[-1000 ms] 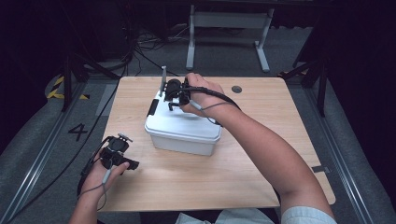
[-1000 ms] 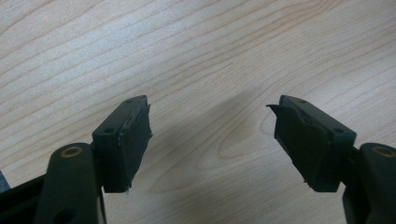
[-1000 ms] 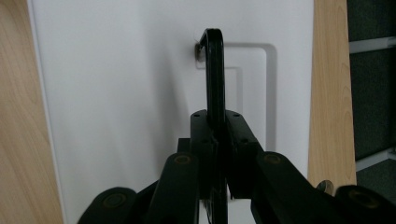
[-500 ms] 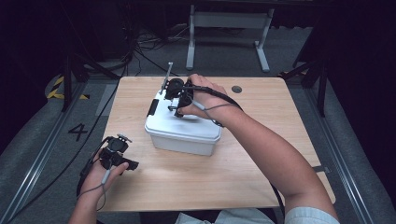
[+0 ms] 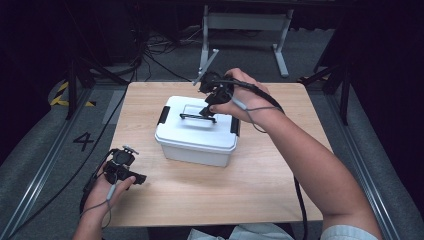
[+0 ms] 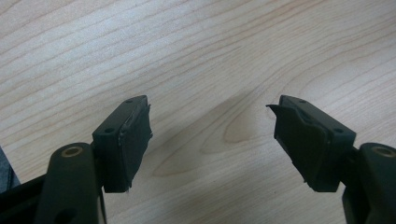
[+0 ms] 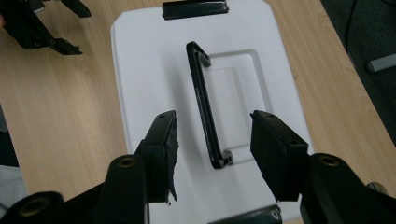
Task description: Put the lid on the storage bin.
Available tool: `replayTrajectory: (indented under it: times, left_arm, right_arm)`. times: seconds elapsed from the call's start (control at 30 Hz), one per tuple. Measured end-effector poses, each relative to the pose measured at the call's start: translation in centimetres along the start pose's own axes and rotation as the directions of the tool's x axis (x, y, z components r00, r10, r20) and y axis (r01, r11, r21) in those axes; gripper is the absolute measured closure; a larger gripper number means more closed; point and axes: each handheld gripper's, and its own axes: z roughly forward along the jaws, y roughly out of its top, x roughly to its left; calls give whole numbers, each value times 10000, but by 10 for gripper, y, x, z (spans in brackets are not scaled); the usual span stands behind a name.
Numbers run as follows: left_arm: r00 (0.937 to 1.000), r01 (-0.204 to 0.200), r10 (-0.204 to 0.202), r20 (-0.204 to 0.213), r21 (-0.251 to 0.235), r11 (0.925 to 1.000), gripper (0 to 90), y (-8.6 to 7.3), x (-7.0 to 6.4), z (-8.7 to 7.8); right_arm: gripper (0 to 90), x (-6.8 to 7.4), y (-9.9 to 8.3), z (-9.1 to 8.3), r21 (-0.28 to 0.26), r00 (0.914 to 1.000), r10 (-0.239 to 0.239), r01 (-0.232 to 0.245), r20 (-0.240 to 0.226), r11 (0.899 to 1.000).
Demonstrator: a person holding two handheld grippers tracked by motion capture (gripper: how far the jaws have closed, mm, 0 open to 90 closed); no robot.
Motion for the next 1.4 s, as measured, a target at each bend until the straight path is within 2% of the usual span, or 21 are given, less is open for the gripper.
replayTrajectory:
  times: [0.3, 0.5, 0.6, 0.77, 0.87, 0.97, 1.07, 1.2, 1.27, 1.33, 1.4]
  left_arm:
    - [10000, -17, 17, 35, -58, 10000, 277, 2, -1, 0]
    - [9999, -155, 155, 34, -35, 9999, 278, 6, -2, 1]
    - [9998, -201, 201, -39, -57, 9998, 278, 9, -3, 2]
    - [9999, -140, 140, 78, -53, 9999, 278, 11, -3, 3]
    - [9998, -149, 149, 99, -91, 9998, 278, 11, -3, 3]
    - [9999, -158, 159, 57, -110, 9998, 279, 12, -2, 3]
    - [9998, -91, 93, 148, -154, 9998, 280, 11, -1, 3]
    - [9999, -22, 24, 127, -183, 9998, 280, 11, -2, 4]
    - [9999, -27, 30, 158, -191, 9998, 280, 11, -1, 4]
    - [9999, -24, 26, 101, -193, 9998, 280, 11, -1, 3]
    - [10000, -1, 2, 62, -209, 9998, 280, 11, -1, 2]
  right_arm:
    - [508, -13, -39, -26, -286, 9972, 640, -629, 379, 9976]
    - [505, -23, -66, -42, -503, 9913, 1181, -1153, 573, 9921]
    - [503, -27, -76, -48, -472, 9877, 1396, -1365, 703, 9895]
    - [501, -34, -92, -55, -409, 9820, 1685, -1655, 858, 9854]
    - [514, -36, -100, -56, -211, 9816, 1729, -1718, 815, 9849]
    - [532, -39, -110, -58, 22, 9782, 1702, -1717, 1192, 9851]
    - [557, -46, -124, -60, 91, 9695, 2174, -2198, 1132, 9755]
    - [572, -55, -143, -61, 444, 9605, 2439, -2517, 1340, 9668]
    - [563, -60, -152, -61, 562, 9548, 2602, -2704, 1440, 9611]
    - [552, -65, -162, -61, 690, 9457, 2947, -3059, 1368, 9496]
    - [523, -69, -172, -61, 719, 9405, 3059, -3187, 1478, 9451]
